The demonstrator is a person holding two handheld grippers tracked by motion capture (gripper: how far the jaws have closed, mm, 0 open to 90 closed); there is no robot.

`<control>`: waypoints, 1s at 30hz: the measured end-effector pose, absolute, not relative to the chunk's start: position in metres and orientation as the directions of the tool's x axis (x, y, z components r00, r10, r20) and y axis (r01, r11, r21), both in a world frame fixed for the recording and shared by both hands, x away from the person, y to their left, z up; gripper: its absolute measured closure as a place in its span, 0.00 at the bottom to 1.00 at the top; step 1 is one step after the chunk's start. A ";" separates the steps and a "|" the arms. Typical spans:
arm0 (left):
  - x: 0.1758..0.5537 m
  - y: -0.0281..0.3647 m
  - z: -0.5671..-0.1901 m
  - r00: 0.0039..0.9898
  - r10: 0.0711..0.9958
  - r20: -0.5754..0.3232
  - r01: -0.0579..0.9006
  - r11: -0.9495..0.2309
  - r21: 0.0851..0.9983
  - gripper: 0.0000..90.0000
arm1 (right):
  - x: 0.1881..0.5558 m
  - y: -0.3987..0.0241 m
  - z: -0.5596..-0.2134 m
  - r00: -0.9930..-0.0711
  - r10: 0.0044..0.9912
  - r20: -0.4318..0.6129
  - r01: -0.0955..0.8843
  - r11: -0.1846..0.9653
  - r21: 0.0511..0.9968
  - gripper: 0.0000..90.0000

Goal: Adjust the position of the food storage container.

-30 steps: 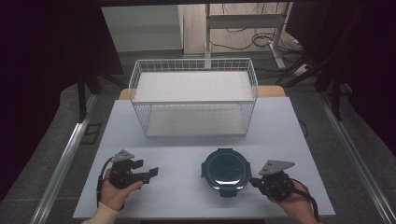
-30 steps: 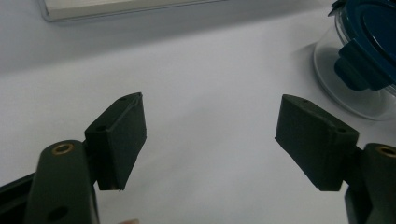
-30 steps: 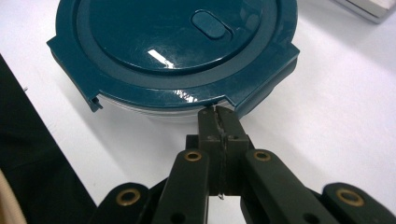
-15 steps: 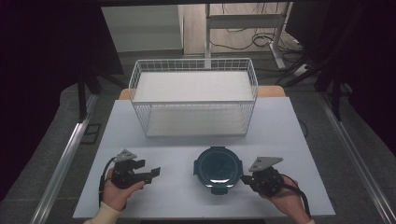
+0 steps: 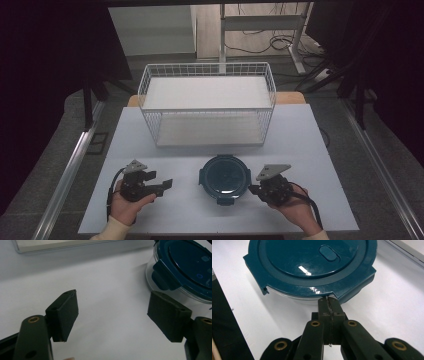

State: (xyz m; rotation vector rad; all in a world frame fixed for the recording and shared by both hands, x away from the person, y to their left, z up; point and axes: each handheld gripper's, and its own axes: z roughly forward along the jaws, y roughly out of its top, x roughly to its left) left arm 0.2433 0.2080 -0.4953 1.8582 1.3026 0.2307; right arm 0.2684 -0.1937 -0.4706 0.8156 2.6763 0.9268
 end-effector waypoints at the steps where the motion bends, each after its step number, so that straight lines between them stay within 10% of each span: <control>1: 0.243 0.208 -0.495 0.444 0.845 -0.297 0.692 -0.113 0.713 0.27 | 0.268 -0.194 -0.471 -0.829 0.559 -0.003 0.437 0.652 0.619 1.00; 30: 0.243 0.204 -0.494 0.451 0.842 -0.296 0.688 -0.116 0.717 0.27 | 0.294 -0.152 -0.478 -0.832 0.554 0.034 0.437 0.615 0.656 1.00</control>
